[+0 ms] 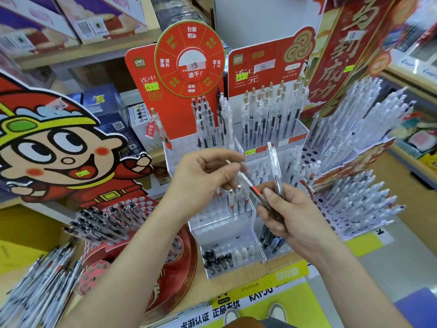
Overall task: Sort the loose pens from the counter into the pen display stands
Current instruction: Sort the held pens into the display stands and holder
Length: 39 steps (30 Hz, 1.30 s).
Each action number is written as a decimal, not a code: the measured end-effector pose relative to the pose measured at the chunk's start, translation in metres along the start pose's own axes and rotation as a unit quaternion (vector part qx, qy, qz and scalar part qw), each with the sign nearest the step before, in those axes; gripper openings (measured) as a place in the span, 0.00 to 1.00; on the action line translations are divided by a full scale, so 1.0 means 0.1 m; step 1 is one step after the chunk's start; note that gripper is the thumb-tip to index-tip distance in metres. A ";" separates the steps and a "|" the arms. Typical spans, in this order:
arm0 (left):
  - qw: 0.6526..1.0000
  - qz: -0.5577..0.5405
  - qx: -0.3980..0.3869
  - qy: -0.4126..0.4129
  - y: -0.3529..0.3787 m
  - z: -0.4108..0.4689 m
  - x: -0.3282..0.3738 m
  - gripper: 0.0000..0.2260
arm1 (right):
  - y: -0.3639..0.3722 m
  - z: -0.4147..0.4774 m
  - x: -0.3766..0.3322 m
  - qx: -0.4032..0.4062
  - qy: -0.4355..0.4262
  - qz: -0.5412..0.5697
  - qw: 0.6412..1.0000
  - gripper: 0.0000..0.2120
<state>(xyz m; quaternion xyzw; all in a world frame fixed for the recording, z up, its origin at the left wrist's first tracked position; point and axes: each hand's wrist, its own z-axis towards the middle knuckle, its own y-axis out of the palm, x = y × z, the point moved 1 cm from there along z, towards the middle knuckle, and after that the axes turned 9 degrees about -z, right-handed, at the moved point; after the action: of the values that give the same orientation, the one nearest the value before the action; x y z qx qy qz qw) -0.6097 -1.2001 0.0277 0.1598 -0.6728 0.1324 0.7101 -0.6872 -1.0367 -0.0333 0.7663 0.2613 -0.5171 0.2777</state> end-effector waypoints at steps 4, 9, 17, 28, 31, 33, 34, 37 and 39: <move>0.989 -0.009 0.133 0.071 -0.15 0.02 0.09 0.06 | -0.08 -0.01 -0.08 0.061 -0.026 -0.073 0.995 0.12; 0.969 0.102 0.175 0.143 -0.30 0.07 0.14 0.05 | -0.26 -0.03 -0.11 0.067 -0.033 -0.065 0.995 0.24; 0.940 0.267 0.125 0.174 -0.19 0.09 -0.08 0.07 | -0.23 -0.06 -0.04 0.039 -0.025 -0.054 0.997 0.16; 0.885 0.430 -0.036 0.175 -0.07 0.22 -0.35 0.09 | -0.25 -0.04 -0.05 0.029 -0.016 -0.026 0.999 0.15; 0.890 0.426 -0.029 0.162 -0.08 0.25 -0.38 0.08 | -0.25 -0.03 -0.01 0.020 -0.020 -0.024 0.999 0.16; 0.897 0.418 -0.014 0.145 -0.08 0.26 -0.40 0.09 | -0.25 -0.01 0.00 0.017 -0.019 -0.015 1.000 0.16; 0.898 0.416 -0.007 0.143 -0.08 0.26 -0.40 0.08 | -0.25 -0.01 0.00 0.016 -0.018 -0.010 1.000 0.16; 0.894 0.421 -0.009 0.153 -0.07 0.27 -0.40 0.05 | -0.25 0.01 0.00 0.013 -0.015 0.000 1.000 0.16; 0.891 0.425 -0.016 0.160 -0.07 0.27 -0.40 0.04 | -0.25 0.00 0.00 0.011 -0.013 0.003 1.000 0.16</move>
<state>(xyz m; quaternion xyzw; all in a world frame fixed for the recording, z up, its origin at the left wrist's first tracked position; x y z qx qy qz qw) -0.6343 -1.2165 -0.0109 -0.1762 -0.5562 0.4341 0.6864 -0.7045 -1.0192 -0.0377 0.7632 0.2495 -0.5295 0.2739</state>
